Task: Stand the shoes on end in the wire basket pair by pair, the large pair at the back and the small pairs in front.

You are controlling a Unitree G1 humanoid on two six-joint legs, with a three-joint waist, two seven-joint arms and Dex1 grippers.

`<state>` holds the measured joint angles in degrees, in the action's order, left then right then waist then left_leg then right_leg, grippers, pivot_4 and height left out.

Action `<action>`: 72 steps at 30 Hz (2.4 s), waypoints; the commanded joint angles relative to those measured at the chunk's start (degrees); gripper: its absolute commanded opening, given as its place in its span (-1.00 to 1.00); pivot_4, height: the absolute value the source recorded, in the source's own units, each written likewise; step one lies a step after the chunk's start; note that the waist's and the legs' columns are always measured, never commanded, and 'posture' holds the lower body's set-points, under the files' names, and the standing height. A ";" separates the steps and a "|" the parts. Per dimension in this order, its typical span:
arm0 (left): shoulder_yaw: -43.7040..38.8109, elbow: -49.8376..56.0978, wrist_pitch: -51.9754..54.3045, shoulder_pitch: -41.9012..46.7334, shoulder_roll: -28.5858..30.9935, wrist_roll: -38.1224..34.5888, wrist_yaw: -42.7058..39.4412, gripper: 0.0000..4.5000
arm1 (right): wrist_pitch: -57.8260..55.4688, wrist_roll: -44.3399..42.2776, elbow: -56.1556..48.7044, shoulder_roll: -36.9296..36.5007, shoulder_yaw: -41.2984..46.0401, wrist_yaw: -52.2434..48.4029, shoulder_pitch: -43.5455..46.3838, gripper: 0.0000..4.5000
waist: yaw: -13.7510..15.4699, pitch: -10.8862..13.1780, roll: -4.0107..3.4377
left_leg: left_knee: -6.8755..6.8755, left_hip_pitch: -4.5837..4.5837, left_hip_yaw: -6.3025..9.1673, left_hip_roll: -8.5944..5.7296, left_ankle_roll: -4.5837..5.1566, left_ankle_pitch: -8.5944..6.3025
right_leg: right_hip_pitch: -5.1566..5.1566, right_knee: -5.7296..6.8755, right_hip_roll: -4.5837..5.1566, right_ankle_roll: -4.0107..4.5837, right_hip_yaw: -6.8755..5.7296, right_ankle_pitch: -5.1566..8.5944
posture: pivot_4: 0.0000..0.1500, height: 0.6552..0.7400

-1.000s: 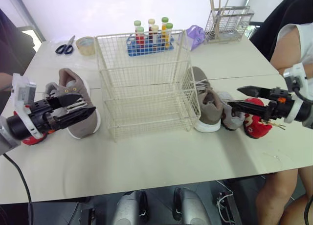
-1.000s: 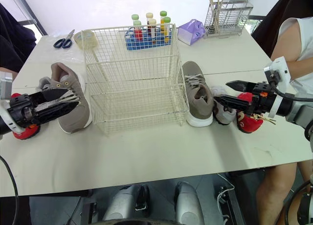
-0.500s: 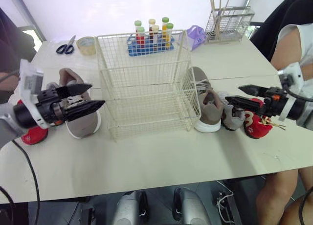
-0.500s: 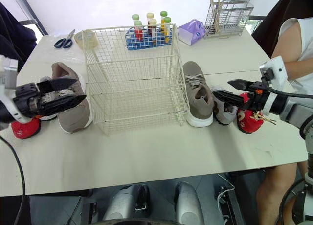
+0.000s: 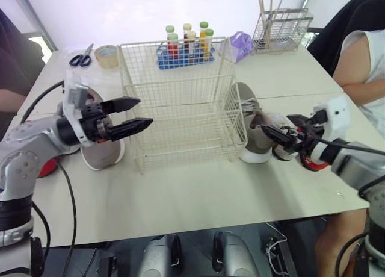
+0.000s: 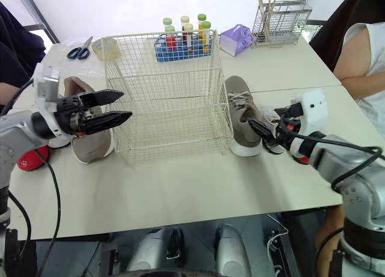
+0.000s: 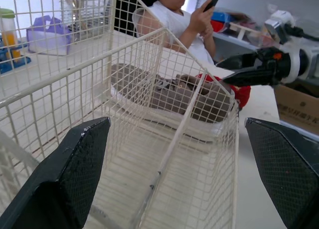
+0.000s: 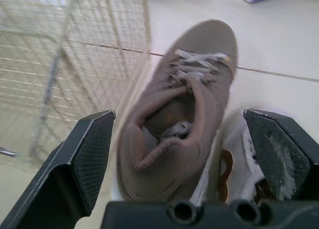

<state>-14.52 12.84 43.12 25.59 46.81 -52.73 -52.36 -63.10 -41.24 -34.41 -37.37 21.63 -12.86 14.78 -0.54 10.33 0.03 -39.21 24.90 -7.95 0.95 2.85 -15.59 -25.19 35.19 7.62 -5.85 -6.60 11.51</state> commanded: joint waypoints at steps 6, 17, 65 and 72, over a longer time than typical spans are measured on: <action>1.73 -2.49 -2.82 4.04 -1.82 3.42 -2.05 1.00 | 3.45 3.38 -3.67 6.61 -3.06 5.08 -3.06 0.98 | -0.06 -0.01 0.00 | 0.00 0.00 0.02 0.00 -0.01 0.01 | 0.01 0.00 -0.03 0.00 0.00 0.00 | 1.00 1.00; 0.99 -0.76 -2.59 3.81 -3.49 4.02 0.29 1.00 | 7.72 10.99 2.52 12.35 -11.49 7.33 -2.86 0.98 | -0.26 -0.01 0.00 | 0.00 -0.05 0.04 0.01 -0.02 0.03 | 0.04 0.02 -0.05 0.00 0.00 0.00 | 1.00 1.00; -0.89 -6.00 -1.54 14.55 -9.76 1.32 1.47 1.00 | 29.21 21.72 16.71 -3.64 -5.10 -8.21 30.29 -0.90 | -0.41 0.15 -0.14 | 0.11 -0.37 0.01 0.01 -0.01 0.03 | 0.30 -0.03 -0.05 -0.04 0.01 0.03 | 1.00 1.00; -6.25 -14.16 5.30 23.35 -3.57 -5.52 -0.37 1.00 | 47.65 21.50 31.76 -12.59 -12.31 -34.10 45.17 -0.90 | -0.94 0.18 -0.14 | 0.11 -0.40 -0.01 0.03 0.00 0.04 | 0.31 -0.03 -0.06 -0.08 0.03 0.05 | 1.00 1.00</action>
<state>-17.95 -0.23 47.28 46.60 41.35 -56.33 -51.83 -21.12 -20.23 -4.11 -48.55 9.35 -42.47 56.21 -1.48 10.51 -0.11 -39.13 24.49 -7.96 0.98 2.84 -15.55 -24.88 35.17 7.56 -5.93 -6.57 11.56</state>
